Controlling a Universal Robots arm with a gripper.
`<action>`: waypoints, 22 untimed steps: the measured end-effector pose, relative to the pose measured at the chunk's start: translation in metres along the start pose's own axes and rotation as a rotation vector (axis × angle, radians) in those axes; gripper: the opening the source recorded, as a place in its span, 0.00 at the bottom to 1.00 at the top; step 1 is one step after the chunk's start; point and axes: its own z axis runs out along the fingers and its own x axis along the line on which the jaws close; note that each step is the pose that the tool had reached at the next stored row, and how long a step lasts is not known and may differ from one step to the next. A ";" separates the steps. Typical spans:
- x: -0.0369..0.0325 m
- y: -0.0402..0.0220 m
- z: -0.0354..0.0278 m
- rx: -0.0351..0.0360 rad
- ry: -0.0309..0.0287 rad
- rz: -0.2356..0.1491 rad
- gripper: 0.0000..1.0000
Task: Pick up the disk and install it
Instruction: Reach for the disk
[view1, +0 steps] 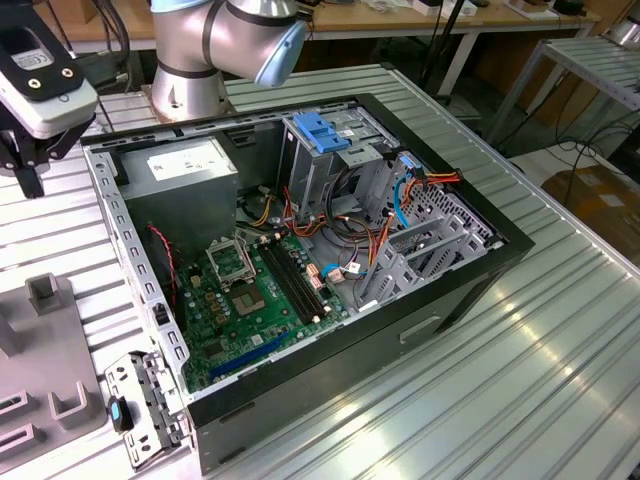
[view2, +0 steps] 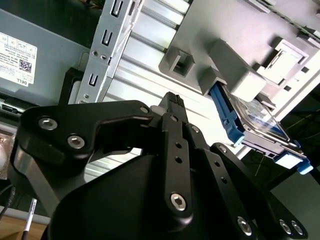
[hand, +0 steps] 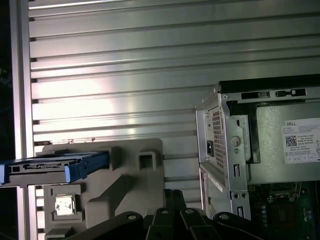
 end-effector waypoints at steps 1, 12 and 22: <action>0.0023 -0.0001 0.0002 0.0000 0.0000 0.000 0.11; 0.0339 0.0042 0.0032 0.0000 0.0000 0.000 0.11; 0.0884 0.0021 0.0074 0.0000 0.0002 0.000 0.11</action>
